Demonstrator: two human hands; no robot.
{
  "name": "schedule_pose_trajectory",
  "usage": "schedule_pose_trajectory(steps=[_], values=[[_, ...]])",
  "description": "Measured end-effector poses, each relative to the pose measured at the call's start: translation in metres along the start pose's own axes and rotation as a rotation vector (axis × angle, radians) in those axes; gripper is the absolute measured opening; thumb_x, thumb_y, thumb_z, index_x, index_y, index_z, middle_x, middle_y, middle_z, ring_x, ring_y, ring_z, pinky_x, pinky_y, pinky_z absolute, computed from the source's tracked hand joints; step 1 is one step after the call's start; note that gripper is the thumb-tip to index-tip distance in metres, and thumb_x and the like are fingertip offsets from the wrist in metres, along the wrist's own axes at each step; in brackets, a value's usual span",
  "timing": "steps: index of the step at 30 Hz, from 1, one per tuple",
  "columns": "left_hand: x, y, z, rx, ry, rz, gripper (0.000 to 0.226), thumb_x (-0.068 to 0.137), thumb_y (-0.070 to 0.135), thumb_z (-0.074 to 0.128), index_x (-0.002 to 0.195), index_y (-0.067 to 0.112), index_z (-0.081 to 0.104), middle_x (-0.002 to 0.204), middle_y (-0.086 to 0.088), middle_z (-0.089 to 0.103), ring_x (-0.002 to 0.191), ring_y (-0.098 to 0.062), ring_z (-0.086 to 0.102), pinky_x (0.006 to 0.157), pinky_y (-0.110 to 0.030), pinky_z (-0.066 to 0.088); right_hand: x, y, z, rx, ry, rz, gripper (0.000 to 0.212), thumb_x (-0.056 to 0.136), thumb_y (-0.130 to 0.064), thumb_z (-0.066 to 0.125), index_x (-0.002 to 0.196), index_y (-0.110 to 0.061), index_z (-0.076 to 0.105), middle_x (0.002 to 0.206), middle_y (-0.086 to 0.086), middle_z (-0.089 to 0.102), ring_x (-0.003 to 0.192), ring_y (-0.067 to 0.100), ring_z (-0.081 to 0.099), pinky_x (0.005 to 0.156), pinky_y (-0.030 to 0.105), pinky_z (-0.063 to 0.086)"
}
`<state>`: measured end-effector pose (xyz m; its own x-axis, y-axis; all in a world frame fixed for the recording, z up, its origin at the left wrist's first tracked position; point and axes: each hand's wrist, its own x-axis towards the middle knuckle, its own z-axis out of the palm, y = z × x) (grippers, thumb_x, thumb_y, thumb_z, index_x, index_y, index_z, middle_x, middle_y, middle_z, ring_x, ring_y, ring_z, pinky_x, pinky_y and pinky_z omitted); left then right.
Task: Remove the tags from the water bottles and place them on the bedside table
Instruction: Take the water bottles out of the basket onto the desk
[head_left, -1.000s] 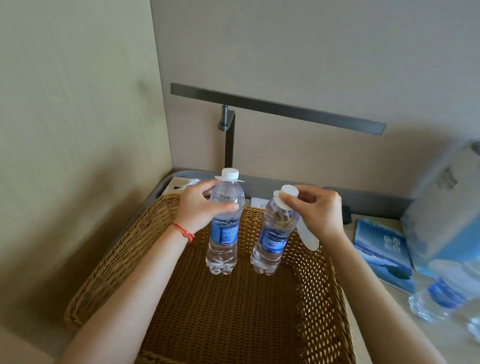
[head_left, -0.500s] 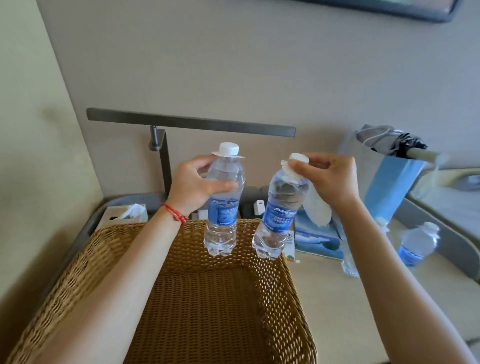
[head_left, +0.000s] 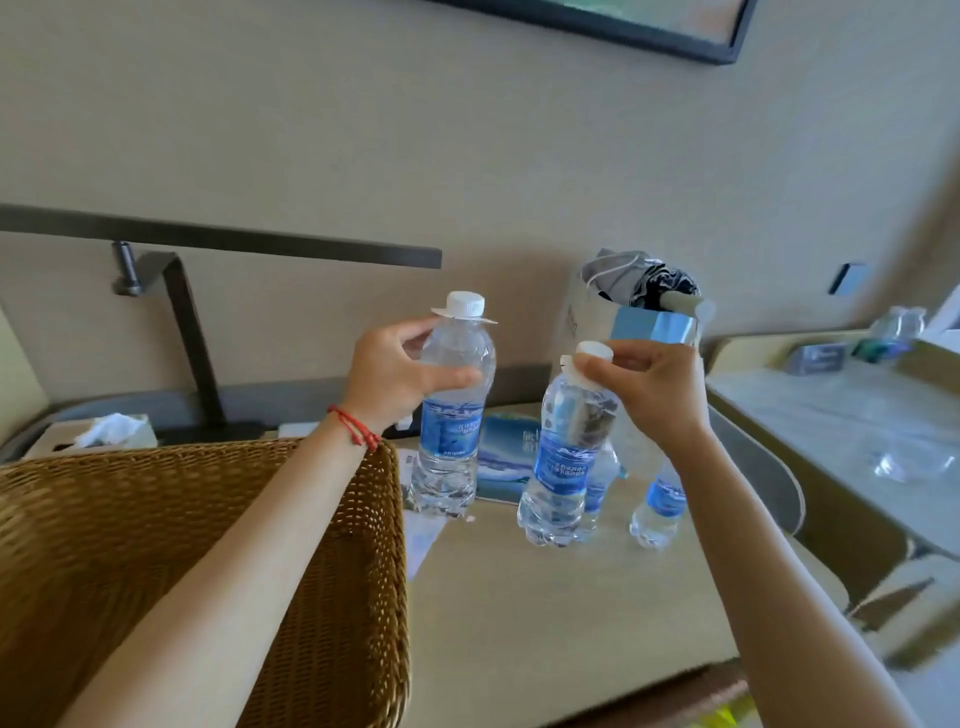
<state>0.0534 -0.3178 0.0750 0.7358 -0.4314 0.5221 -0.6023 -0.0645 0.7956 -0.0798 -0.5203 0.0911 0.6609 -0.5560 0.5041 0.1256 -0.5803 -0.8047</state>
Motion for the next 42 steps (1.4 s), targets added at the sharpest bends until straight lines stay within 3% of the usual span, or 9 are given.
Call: schedule_pose_trajectory(steps=[3, 8, 12, 15, 23, 28, 36, 39, 42], values=[[-0.006, 0.001, 0.039, -0.056, 0.011, -0.042, 0.056, 0.058, 0.016, 0.084, 0.107, 0.026, 0.059, 0.091, 0.015, 0.064, 0.076, 0.013, 0.061, 0.063, -0.006, 0.047, -0.001, 0.028, -0.026, -0.015, -0.037, 0.006, 0.019, 0.067, -0.032, 0.079, 0.061, -0.042, 0.065, 0.055, -0.03, 0.064, 0.059, -0.011, 0.062, 0.051, 0.002, 0.044], [-0.02, -0.004, 0.088, -0.084, 0.03, -0.117, 0.045, 0.057, 0.016, 0.085, 0.094, 0.033, 0.064, 0.092, 0.011, 0.069, 0.085, 0.002, 0.064, 0.073, -0.017, 0.05, -0.008, 0.073, -0.06, 0.002, -0.056, 0.046, 0.014, 0.065, -0.037, 0.079, 0.066, -0.042, 0.066, 0.059, -0.031, 0.064, 0.065, -0.008, 0.065, 0.052, 0.002, 0.044], [-0.033, -0.014, 0.118, -0.043, 0.065, -0.124, 0.049, 0.057, 0.016, 0.085, 0.102, 0.018, 0.065, 0.102, -0.005, 0.069, 0.093, -0.015, 0.064, 0.079, -0.026, 0.051, -0.016, 0.104, -0.078, -0.028, -0.052, 0.059, 0.011, 0.067, -0.035, 0.078, 0.071, -0.038, 0.069, 0.064, -0.024, 0.067, 0.063, -0.005, 0.065, 0.053, 0.003, 0.045], [-0.04, -0.026, 0.136, -0.003, 0.092, -0.159, 0.053, 0.057, 0.018, 0.085, 0.106, 0.01, 0.065, 0.106, -0.005, 0.067, 0.098, -0.019, 0.062, 0.082, -0.029, 0.05, -0.023, 0.123, -0.085, -0.102, -0.041, 0.072, 0.022, 0.071, -0.032, 0.076, 0.089, -0.018, 0.074, 0.077, -0.007, 0.069, 0.069, 0.003, 0.065, 0.057, 0.008, 0.048], [-0.059, -0.056, 0.171, 0.082, 0.14, -0.177, 0.05, 0.059, 0.02, 0.084, 0.105, 0.012, 0.064, 0.098, 0.004, 0.062, 0.09, -0.014, 0.059, 0.07, -0.015, 0.044, -0.041, 0.161, -0.094, -0.155, 0.006, 0.153, 0.026, 0.074, -0.028, 0.075, 0.095, -0.013, 0.073, 0.082, -0.003, 0.069, 0.073, 0.011, 0.066, 0.063, 0.014, 0.049], [-0.061, -0.07, 0.186, 0.094, 0.15, -0.192, 0.045, 0.059, 0.016, 0.084, 0.1, 0.011, 0.065, 0.092, 0.002, 0.063, 0.086, -0.016, 0.058, 0.065, -0.008, 0.039, -0.051, 0.179, -0.091, -0.145, 0.041, 0.21, 0.022, 0.071, -0.031, 0.077, 0.089, -0.018, 0.075, 0.078, 0.0, 0.072, 0.075, 0.016, 0.068, 0.069, 0.031, 0.057], [-0.067, -0.098, 0.202, 0.115, 0.097, -0.239, 0.046, 0.058, 0.02, 0.084, 0.099, 0.012, 0.064, 0.096, -0.001, 0.064, 0.088, -0.017, 0.058, 0.07, -0.026, 0.046, -0.069, 0.194, -0.082, -0.083, 0.083, 0.232, 0.017, 0.068, -0.027, 0.079, 0.084, -0.03, 0.074, 0.065, -0.028, 0.067, 0.064, -0.008, 0.061, 0.058, 0.006, 0.046], [-0.07, -0.103, 0.207, 0.098, 0.1, -0.225, 0.048, 0.057, 0.019, 0.084, 0.1, 0.013, 0.064, 0.096, 0.003, 0.062, 0.088, -0.014, 0.057, 0.069, -0.016, 0.043, -0.074, 0.197, -0.08, -0.09, 0.079, 0.223, 0.022, 0.069, -0.026, 0.079, 0.078, -0.043, 0.067, 0.065, -0.033, 0.065, 0.064, -0.007, 0.061, 0.06, 0.011, 0.048], [-0.072, -0.106, 0.209, 0.077, 0.104, -0.23, 0.048, 0.056, 0.016, 0.085, 0.098, 0.016, 0.063, 0.093, 0.006, 0.062, 0.086, -0.012, 0.057, 0.068, -0.011, 0.04, -0.08, 0.204, -0.079, -0.1, 0.078, 0.221, 0.019, 0.069, -0.028, 0.078, 0.083, -0.038, 0.069, 0.065, -0.032, 0.064, 0.067, -0.008, 0.062, 0.061, 0.009, 0.049]])
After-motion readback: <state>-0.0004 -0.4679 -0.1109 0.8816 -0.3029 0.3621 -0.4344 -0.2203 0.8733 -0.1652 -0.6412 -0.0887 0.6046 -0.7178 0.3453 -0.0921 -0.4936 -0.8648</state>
